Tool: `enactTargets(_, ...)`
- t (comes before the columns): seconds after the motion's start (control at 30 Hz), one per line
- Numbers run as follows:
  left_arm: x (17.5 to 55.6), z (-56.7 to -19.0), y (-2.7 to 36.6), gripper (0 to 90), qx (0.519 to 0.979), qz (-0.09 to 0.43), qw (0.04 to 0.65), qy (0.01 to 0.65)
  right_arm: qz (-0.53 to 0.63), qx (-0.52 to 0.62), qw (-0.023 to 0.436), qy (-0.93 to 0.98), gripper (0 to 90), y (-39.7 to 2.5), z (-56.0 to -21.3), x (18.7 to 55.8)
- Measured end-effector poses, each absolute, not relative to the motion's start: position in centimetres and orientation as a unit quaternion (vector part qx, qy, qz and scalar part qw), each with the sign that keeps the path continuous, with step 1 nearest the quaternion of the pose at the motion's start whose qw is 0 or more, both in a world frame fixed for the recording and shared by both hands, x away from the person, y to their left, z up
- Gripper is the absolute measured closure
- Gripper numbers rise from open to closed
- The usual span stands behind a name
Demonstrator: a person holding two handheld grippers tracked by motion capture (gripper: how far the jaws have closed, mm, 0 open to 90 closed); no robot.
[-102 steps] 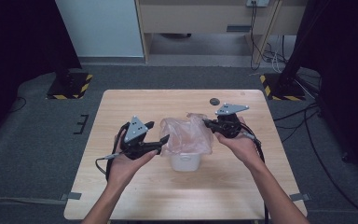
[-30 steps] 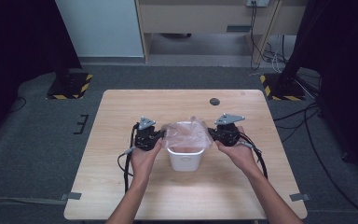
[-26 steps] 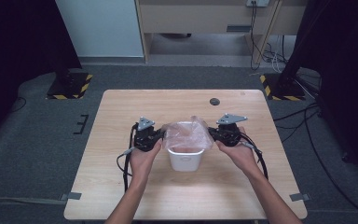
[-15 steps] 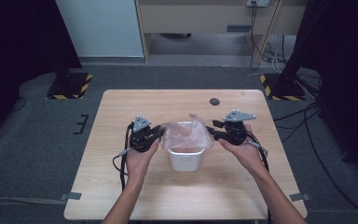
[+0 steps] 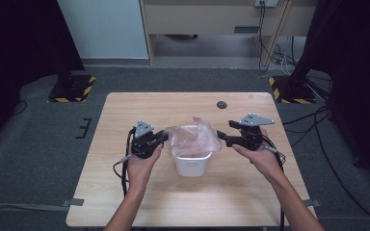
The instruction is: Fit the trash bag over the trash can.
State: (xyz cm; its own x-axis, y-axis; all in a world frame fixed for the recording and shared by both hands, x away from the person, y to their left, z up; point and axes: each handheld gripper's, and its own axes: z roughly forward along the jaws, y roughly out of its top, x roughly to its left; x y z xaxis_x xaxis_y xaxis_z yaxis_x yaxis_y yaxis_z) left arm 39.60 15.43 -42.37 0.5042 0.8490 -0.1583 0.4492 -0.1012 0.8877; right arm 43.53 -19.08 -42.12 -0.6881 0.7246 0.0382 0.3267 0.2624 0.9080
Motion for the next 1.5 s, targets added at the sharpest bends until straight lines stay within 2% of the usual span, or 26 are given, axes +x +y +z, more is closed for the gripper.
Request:
enactTargets(0.2,38.9,-41.8,15.6,73.5,0.710,0.220,0.500,0.445,0.504,0.342,0.200,0.767,35.6,-18.8,-41.4,43.4)
enactTargets(0.43,38.1,-41.1,16.0,72.7,0.711,0.220,0.504,0.439,0.524,0.333,0.203,0.757,37.5,-20.4,-40.3,42.2)
enactTargets(0.7,38.1,-41.2,16.4,55.1,0.713,0.215,0.512,0.428,0.536,0.317,0.182,0.761,49.8,-20.6,-39.3,41.0)
enactTargets(0.9,38.0,-41.2,16.1,40.4,0.712,0.215,0.522,0.419,0.549,0.295,0.149,0.768,47.7,-19.7,-39.1,40.2)
enactTargets(1.0,37.9,-41.2,15.9,36.3,0.713,0.220,0.519,0.417,0.540,0.286,0.135,0.780,47.8,-19.1,-39.4,40.1)
enactTargets(1.07,37.6,-41.1,15.9,34.9,0.714,0.220,0.520,0.415,0.533,0.284,0.127,0.787,51.8,-18.7,-39.5,39.9)
enactTargets(1.23,37.0,-40.7,16.3,33.1,0.712,0.223,0.524,0.411,0.518,0.268,0.113,0.804,71.4,-18.1,-39.8,39.3)
enactTargets(1.5,35.5,-40.1,16.8,34.4,0.719,0.220,0.533,0.389,0.509,0.243,0.105,0.819,83.1,-17.3,-39.7,36.9)
